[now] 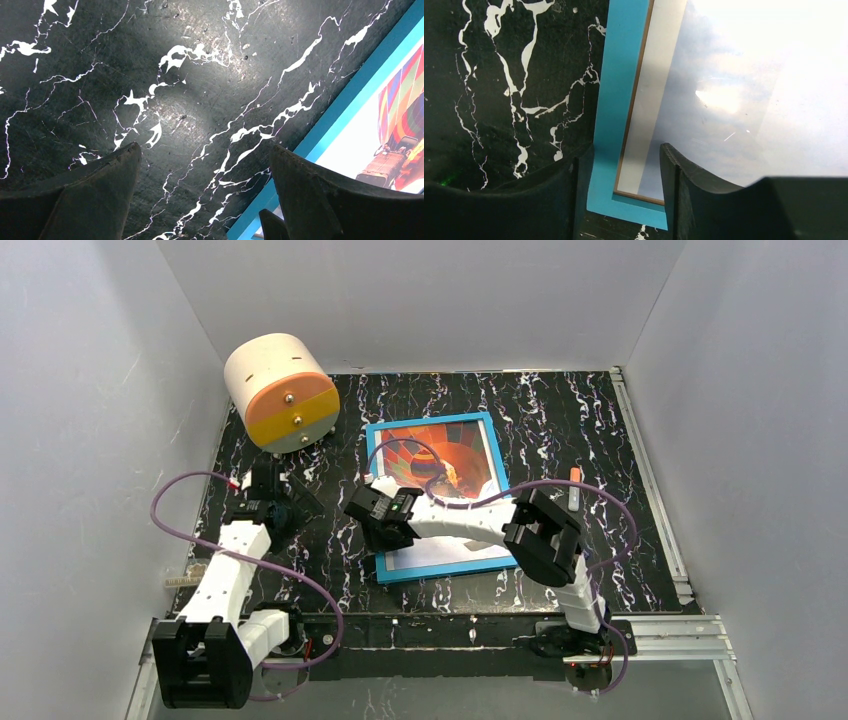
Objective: Take the photo out of the frame
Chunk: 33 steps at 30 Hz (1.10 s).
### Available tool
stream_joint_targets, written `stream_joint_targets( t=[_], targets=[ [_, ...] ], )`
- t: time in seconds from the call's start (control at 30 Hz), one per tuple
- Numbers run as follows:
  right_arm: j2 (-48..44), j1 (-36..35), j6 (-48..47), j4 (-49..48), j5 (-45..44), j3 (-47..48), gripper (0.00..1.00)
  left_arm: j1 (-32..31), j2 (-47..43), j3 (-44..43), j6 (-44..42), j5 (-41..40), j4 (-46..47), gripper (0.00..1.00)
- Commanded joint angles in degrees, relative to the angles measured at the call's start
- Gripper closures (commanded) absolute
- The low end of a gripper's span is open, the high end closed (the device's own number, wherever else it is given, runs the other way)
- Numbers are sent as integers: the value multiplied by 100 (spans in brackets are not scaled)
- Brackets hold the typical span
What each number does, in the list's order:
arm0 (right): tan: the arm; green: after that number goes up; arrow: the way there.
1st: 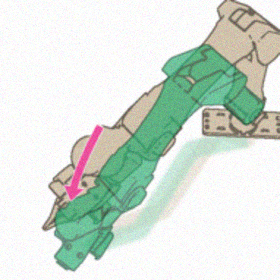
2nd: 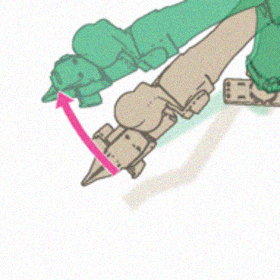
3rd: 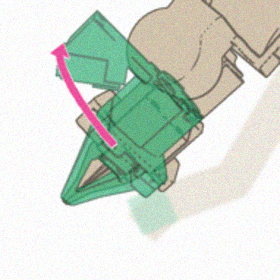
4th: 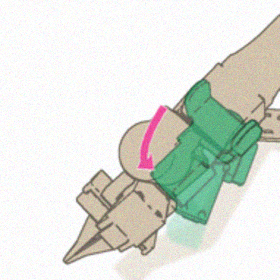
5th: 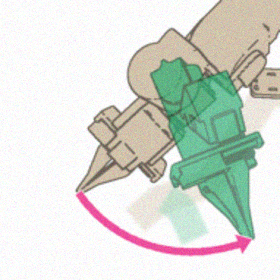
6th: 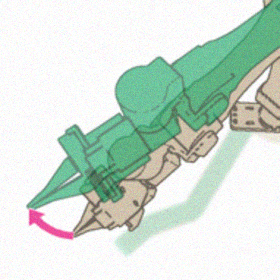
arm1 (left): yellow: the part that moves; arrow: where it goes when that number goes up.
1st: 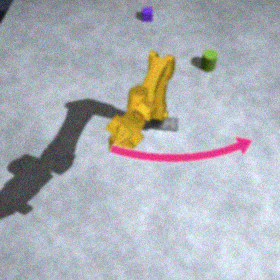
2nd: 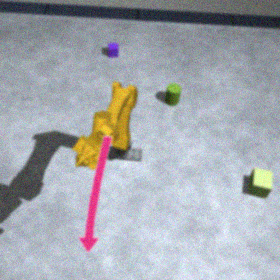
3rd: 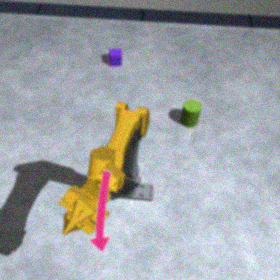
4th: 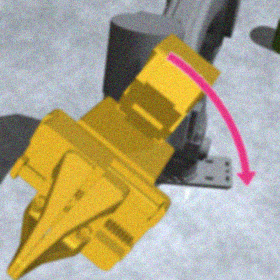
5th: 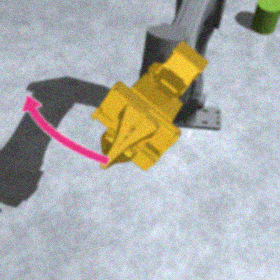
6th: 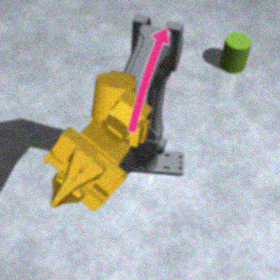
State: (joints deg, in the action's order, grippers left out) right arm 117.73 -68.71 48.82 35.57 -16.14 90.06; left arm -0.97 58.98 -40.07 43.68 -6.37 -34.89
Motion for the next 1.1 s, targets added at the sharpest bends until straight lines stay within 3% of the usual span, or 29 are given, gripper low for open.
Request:
stream_joint_targets(
  t=[0.0, 0.37, 0.5, 0.73, 0.9, 1.07],
  targets=[
    [243, -94, -79, 395, -451, 556, 45, 83, -220, 86, 158, -192, -193, 2],
    [798, -194, -43, 796, -632, 1169, 48, 88, -599, 185, 523, -640, -451, 2],
    [889, -235, -22, 938, -791, 1264, 60, 253, -667, 143, 529, -739, -501, 2],
    [1008, -301, -6, 1143, -1098, 1403, 66, 270, -664, 135, 512, -751, -527, 2],
    [1065, -308, 19, 1215, -1117, 1442, 62, 265, -652, 131, 507, -729, -534, 2],
    [1004, -310, 67, 1278, -1197, 1449, 70, 268, -639, 98, 476, -744, -542, 1]
  ],
)
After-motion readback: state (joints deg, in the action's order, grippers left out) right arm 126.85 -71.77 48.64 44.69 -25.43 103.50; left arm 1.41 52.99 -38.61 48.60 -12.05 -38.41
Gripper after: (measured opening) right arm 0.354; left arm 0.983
